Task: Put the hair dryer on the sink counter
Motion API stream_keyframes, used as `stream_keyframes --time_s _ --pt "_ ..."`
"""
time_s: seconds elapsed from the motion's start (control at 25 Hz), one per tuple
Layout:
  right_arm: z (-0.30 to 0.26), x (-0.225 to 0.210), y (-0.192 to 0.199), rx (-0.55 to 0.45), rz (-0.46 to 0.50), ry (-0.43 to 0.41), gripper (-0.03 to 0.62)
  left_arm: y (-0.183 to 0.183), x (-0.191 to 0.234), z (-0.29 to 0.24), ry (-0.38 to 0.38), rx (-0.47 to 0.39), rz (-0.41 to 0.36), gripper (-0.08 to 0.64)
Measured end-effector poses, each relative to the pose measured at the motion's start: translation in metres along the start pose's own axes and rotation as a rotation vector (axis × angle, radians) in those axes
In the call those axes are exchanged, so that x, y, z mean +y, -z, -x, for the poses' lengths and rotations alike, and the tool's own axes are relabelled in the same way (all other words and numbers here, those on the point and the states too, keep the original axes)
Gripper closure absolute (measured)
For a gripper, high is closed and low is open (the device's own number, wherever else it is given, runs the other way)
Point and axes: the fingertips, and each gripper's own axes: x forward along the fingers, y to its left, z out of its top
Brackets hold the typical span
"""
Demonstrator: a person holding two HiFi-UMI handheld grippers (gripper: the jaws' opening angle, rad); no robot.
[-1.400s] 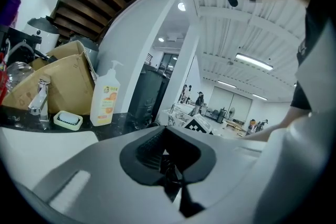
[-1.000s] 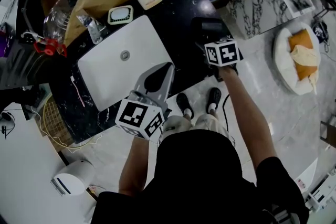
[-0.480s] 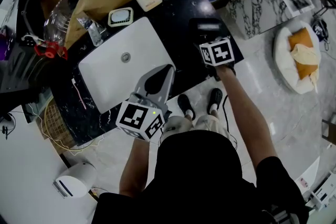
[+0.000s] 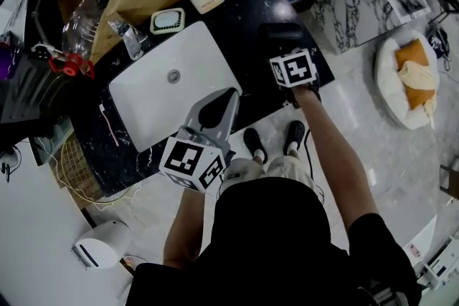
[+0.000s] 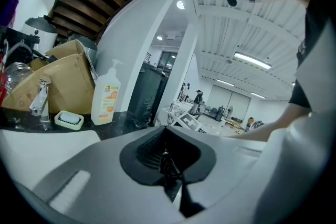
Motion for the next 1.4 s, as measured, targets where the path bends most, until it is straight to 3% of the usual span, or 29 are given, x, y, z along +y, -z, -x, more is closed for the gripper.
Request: stream_keyframes --time_s 0.4,0.84,1.08,1.4 --pt "-0.004 0.003 -0.002 -0.007 -0.012 -0.012 0.354 -0.002 0.001 0.017 -0.025 -0.021 0.0 0.56" --pt "0.015 0.005 -0.01 -0.086 -0.043 -0.048 0.354 0.0 -0.001 0.032 -0.056 -0.027 -0.021 0.56" --pt "0.046 0.011 -0.017 -0.149 -0.029 -0.081 0.354 -0.003 -0.015 0.035 -0.07 -0.045 -0.032 0.56" --pt "0.112 0.022 -0.007 -0.246 -0.002 -0.184 0.36 -0.009 -0.053 0.033 -0.092 -0.077 -0.048 0.56"
